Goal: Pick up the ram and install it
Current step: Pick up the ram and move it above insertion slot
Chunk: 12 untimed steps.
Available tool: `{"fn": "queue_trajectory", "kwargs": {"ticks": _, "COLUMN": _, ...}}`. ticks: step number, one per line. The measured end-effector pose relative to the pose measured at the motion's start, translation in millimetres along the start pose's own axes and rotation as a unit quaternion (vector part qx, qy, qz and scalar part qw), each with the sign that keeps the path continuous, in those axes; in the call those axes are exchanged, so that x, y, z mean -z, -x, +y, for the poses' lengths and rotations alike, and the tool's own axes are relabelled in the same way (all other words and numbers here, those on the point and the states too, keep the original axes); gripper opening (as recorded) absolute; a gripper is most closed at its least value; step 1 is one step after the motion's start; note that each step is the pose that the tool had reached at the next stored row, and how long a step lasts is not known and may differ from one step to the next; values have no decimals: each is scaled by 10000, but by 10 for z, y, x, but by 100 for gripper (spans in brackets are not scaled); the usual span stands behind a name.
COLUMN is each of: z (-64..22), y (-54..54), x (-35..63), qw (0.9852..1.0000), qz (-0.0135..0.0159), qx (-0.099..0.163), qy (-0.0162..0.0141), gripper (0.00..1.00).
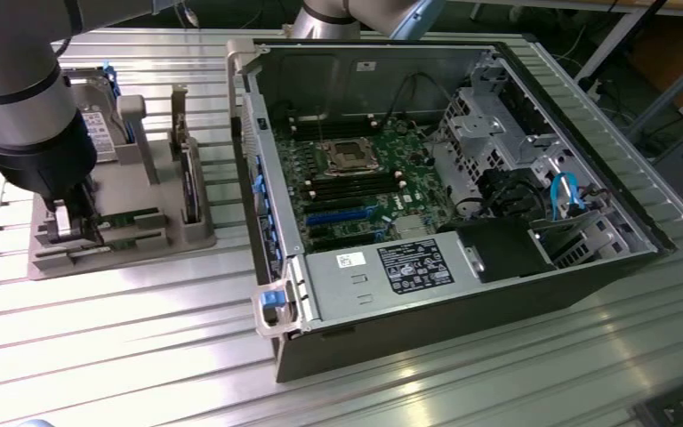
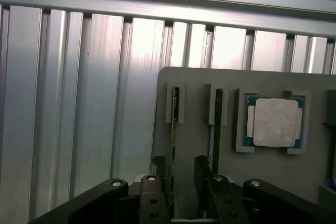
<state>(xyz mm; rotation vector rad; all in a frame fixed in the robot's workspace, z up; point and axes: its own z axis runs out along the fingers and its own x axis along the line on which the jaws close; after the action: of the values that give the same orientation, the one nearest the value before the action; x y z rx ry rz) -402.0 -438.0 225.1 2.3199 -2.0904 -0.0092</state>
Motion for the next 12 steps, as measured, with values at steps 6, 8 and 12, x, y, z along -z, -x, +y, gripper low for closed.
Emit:
{"fn": "queue_trajectory", "kwargs": {"ticks": 6, "z": 4, "y": -77, "x": -104, "qw": 10000, "qz": 12, "qx": 2, "qy": -1, "gripper": 36}}
{"fn": "queue_trajectory", "kwargs": {"ticks": 8, "z": 2, "y": -77, "x": -106, "qw": 10000, "qz": 12, "qx": 2, "qy": -1, "gripper": 36}}
{"fn": "queue_trajectory", "kwargs": {"ticks": 12, "z": -10, "y": -70, "x": -121, "qw": 10000, "qz": 13, "qx": 3, "qy": 1, "gripper": 36}}
